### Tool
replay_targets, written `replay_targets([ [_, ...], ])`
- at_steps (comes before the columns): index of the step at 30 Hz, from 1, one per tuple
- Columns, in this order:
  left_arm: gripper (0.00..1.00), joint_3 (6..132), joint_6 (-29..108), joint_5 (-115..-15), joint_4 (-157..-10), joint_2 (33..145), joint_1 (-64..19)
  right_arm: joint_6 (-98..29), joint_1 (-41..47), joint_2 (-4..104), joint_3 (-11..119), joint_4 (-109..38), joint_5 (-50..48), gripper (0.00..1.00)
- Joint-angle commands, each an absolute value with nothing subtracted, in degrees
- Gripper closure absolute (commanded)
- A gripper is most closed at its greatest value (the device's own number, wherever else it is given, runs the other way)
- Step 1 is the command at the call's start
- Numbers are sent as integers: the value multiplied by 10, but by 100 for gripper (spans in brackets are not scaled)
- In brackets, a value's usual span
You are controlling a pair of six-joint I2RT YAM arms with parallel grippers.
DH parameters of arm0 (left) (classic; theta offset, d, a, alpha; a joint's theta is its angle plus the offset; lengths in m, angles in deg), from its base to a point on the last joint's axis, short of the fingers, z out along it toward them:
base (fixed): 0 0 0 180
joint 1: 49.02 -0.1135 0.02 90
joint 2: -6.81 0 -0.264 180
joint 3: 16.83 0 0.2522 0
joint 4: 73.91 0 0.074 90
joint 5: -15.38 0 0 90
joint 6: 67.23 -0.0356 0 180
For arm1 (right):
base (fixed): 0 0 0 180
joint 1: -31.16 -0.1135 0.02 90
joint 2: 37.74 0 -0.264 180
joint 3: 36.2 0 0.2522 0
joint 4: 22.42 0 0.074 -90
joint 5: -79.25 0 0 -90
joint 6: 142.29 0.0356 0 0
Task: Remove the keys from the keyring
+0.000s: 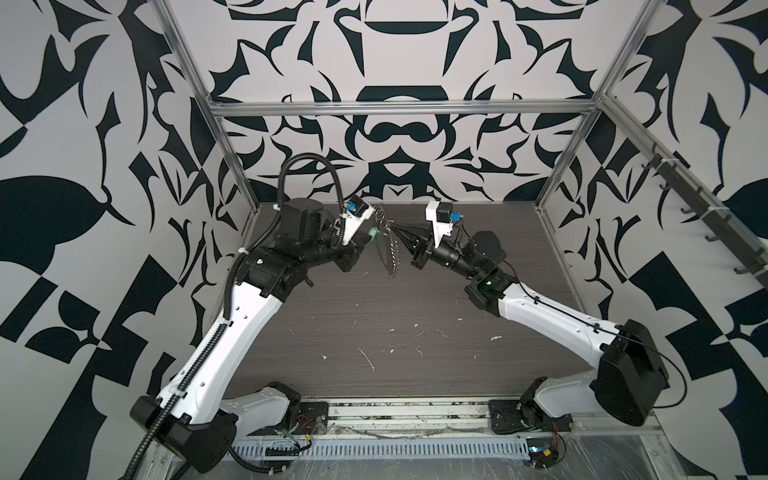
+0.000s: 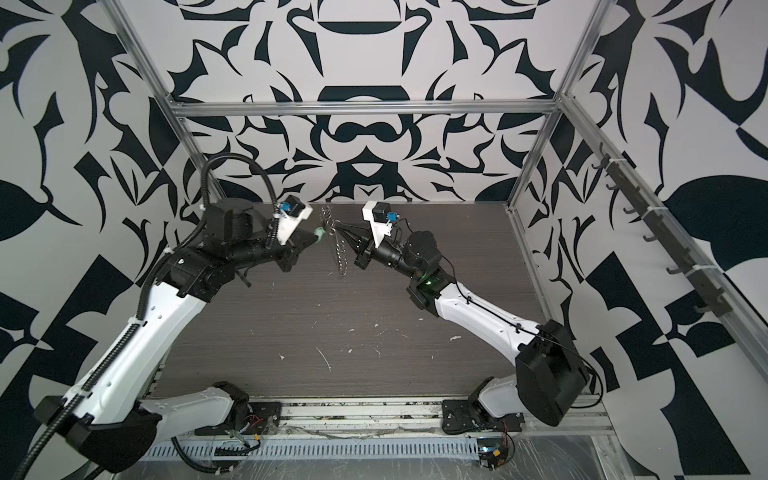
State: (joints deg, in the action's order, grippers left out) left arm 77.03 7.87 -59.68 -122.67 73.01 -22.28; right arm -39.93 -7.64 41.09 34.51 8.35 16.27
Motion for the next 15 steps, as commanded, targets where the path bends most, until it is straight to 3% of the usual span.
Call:
replay_targets([
  [1, 100, 757, 111, -620, -1167, 681, -229, -416, -65, 361, 351, 118, 168, 100],
  [15, 100, 745, 113, -584, -1179, 664, -229, -424, -52, 342, 363, 94, 203, 100],
])
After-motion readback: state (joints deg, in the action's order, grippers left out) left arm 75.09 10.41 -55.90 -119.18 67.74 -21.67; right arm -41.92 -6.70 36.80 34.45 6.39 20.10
